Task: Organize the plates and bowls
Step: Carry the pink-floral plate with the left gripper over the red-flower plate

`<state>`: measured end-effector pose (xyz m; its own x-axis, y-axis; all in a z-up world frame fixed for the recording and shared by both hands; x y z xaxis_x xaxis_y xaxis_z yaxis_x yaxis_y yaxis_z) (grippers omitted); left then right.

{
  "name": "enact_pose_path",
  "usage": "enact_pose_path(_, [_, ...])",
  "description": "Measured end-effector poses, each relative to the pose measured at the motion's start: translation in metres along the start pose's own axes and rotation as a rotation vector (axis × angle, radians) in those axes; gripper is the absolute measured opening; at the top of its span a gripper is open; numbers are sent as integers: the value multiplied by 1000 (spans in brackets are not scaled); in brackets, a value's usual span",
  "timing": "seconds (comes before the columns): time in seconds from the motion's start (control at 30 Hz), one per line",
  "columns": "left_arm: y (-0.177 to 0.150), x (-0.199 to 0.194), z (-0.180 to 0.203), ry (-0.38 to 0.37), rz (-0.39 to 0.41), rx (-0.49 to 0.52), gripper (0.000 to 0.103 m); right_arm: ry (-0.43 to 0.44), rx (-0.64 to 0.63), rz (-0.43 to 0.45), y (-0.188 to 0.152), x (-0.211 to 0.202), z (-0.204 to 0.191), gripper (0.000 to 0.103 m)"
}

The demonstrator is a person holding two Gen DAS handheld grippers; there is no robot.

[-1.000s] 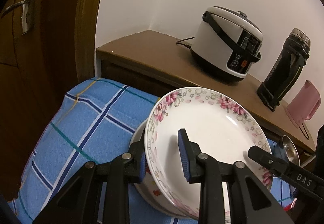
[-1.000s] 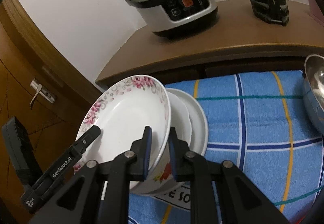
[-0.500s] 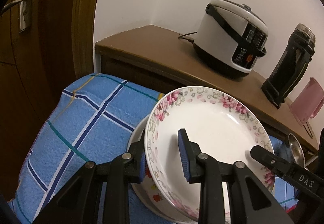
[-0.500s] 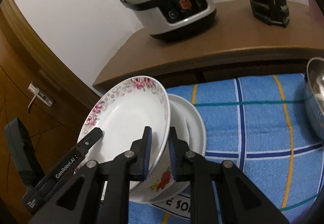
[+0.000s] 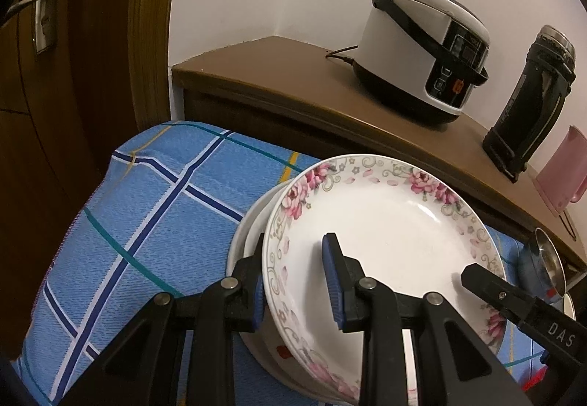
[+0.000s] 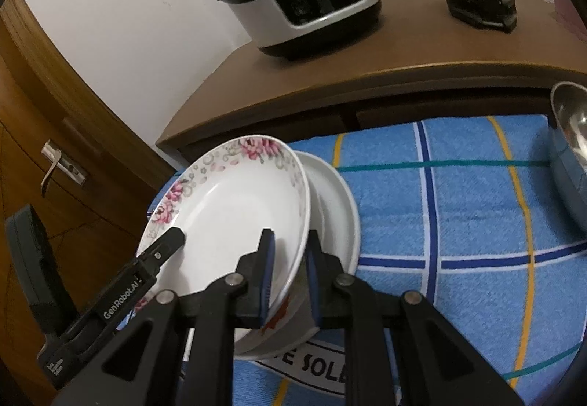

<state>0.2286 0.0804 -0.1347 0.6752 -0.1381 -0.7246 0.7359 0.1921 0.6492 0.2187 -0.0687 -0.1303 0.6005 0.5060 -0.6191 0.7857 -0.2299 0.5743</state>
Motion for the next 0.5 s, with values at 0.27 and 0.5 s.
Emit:
enact_pose_path(0.27, [-5,4,5,-12,-8,15,30,-28,-12,18,-6,-5,3,18])
enact_pose_path(0.5, [-4,5,5,8,2,28,30,-36,-14,10,-5,-1,4,18])
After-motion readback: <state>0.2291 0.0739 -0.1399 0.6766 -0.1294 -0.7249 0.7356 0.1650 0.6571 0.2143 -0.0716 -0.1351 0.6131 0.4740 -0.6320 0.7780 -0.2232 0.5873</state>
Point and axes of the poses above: each gripper's, at about its wrist camera, not at the fingertips, and x roughly the way its jaws point, z to its right, y to its top, the point moved 10 cm from there along x, roughly the way its jaws point, and after that the axes turned 4 degrees about -z, right-handed, at the moved point
